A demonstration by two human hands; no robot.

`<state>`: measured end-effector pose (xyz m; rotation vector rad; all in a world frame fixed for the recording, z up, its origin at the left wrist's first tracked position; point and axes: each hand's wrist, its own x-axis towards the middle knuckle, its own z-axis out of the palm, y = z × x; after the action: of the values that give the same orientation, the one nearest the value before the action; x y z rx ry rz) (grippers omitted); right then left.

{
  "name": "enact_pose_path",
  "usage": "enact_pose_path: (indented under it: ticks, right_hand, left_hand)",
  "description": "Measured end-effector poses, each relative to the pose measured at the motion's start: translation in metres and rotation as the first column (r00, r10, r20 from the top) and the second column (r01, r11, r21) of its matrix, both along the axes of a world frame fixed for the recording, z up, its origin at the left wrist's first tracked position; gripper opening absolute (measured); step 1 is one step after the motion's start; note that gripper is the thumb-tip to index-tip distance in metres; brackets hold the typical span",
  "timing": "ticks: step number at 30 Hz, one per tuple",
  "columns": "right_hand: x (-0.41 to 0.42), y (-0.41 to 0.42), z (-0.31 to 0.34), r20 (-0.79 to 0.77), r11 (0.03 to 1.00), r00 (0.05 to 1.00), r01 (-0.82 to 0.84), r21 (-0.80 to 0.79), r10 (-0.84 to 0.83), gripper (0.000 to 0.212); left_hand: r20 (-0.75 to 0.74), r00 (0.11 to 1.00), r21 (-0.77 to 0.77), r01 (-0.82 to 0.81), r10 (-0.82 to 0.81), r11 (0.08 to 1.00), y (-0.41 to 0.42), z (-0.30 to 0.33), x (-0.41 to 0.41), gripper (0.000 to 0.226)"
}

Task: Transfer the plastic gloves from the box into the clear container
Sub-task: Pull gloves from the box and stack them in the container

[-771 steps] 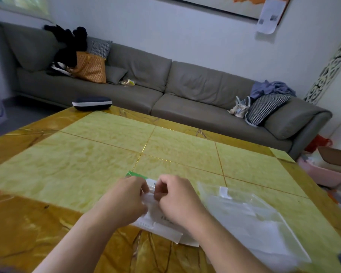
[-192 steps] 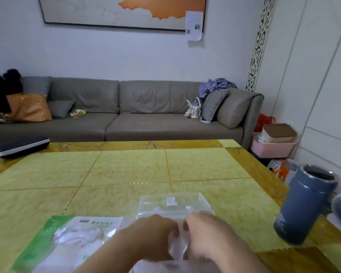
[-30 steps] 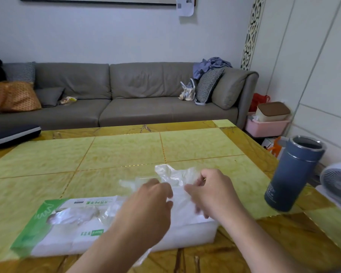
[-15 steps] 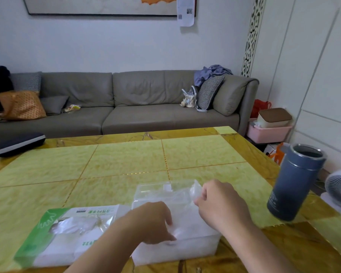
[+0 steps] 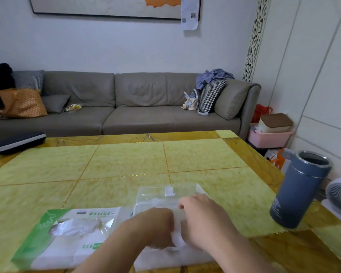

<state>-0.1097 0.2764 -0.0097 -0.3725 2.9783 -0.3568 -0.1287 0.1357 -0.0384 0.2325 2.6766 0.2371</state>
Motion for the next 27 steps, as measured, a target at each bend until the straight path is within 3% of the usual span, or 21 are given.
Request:
enact_pose_path:
  ticks: [4, 7, 10, 14, 18, 24, 27]
  right_hand:
    - [-0.008, -0.002, -0.014, 0.058, 0.995, 0.998, 0.016, 0.095, -0.022, 0.036]
    - [-0.013, -0.005, -0.023, 0.091, 0.990, 0.996, 0.008, 0.143, -0.022, 0.042]
    - [-0.018, -0.006, -0.026, 0.112, 0.986, 0.994, -0.001, 0.164, -0.018, 0.048]
    - [-0.019, -0.007, -0.029, 0.151, 0.989, 0.988, 0.000, 0.148, -0.023, 0.043]
    - [-0.027, -0.007, -0.034, 0.275, 0.997, 0.960, 0.041, 0.069, -0.059, 0.042]
    - [-0.034, 0.002, -0.041, 0.358, 0.998, 0.932, 0.067, 0.003, -0.064, 0.043]
    - [-0.033, 0.001, -0.044, 0.313, 0.998, 0.948, 0.065, 0.012, -0.065, 0.038]
  left_hand:
    - [-0.082, 0.996, 0.030, -0.027, 0.029, 0.999, -0.007, 0.001, 0.012, 0.043]
    - [-0.296, 0.954, 0.017, -0.050, 0.053, 0.999, -0.006, 0.000, 0.025, 0.028]
    - [-0.401, 0.916, -0.016, 0.002, -0.008, 1.000, 0.001, -0.001, 0.030, 0.036]
    - [-0.173, 0.970, 0.098, -0.154, 0.170, 0.983, 0.005, -0.004, 0.020, 0.039]
    - [0.007, 0.984, 0.071, -0.176, 0.176, 0.982, 0.006, -0.002, 0.009, 0.046]
    - [0.128, 0.983, -0.057, -0.123, 0.130, 0.991, 0.008, -0.002, -0.002, 0.087]
    - [0.105, 0.982, 0.023, -0.162, 0.159, 0.987, 0.006, -0.002, -0.001, 0.067]
